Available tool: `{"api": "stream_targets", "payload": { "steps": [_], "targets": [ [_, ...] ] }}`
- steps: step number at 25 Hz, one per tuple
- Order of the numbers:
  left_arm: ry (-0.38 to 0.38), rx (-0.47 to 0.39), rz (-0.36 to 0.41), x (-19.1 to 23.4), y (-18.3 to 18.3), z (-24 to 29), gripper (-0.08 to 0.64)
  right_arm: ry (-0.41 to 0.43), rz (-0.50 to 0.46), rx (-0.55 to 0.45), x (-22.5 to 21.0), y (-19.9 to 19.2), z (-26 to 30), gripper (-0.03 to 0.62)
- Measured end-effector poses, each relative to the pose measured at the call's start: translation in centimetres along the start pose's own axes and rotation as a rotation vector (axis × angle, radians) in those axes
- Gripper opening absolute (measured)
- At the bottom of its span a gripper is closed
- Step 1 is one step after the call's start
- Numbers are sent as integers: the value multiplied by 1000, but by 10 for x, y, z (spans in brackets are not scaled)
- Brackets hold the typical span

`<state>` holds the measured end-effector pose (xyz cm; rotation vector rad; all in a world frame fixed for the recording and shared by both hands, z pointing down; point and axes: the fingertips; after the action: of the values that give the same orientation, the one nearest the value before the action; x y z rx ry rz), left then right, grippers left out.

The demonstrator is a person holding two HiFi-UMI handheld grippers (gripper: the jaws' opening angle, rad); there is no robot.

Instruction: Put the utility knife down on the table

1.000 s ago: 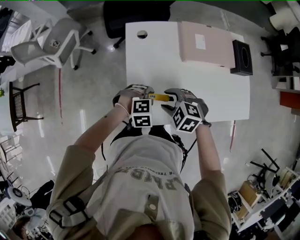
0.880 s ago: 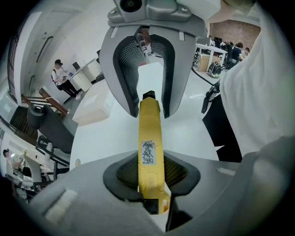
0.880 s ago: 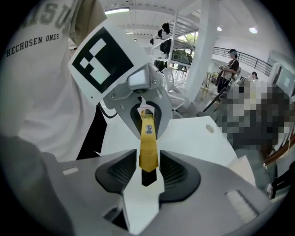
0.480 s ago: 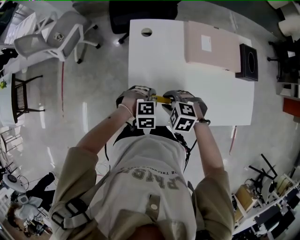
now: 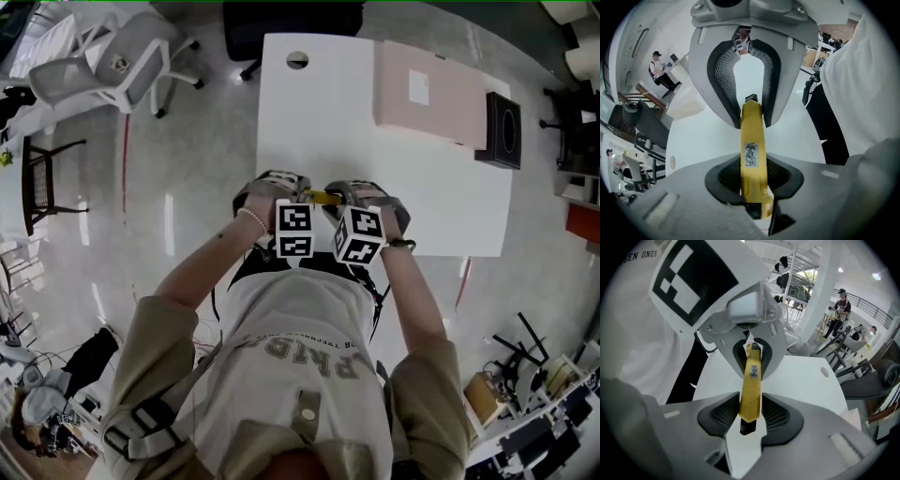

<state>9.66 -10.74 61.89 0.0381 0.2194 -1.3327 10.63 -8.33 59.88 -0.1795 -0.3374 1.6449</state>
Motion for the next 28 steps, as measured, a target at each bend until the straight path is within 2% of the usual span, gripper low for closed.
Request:
{"api": "stream_targets", "payload": {
  "steps": [6, 18, 24, 28],
  "targets": [
    [-11, 22, -22, 0, 0, 6, 101, -20, -14, 6, -2, -3, 7, 152],
    [-23, 32, -22, -3, 6, 11, 103, 2, -33, 17, 1, -6, 17, 144],
    [-46, 1, -53, -10, 5, 13, 104, 15, 6, -3, 5, -4, 17, 138],
    [-13, -37, -45, -8, 7, 12, 106, 14, 33, -30, 6, -3, 13, 137]
  ]
}}
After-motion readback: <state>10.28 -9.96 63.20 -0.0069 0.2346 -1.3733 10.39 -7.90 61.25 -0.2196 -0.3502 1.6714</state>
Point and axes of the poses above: the fingertips, and each gripper's own axes: z forward along the fingers, x to its left, y out of its top, and after that the axes turned 7 degrees about x, right-handed
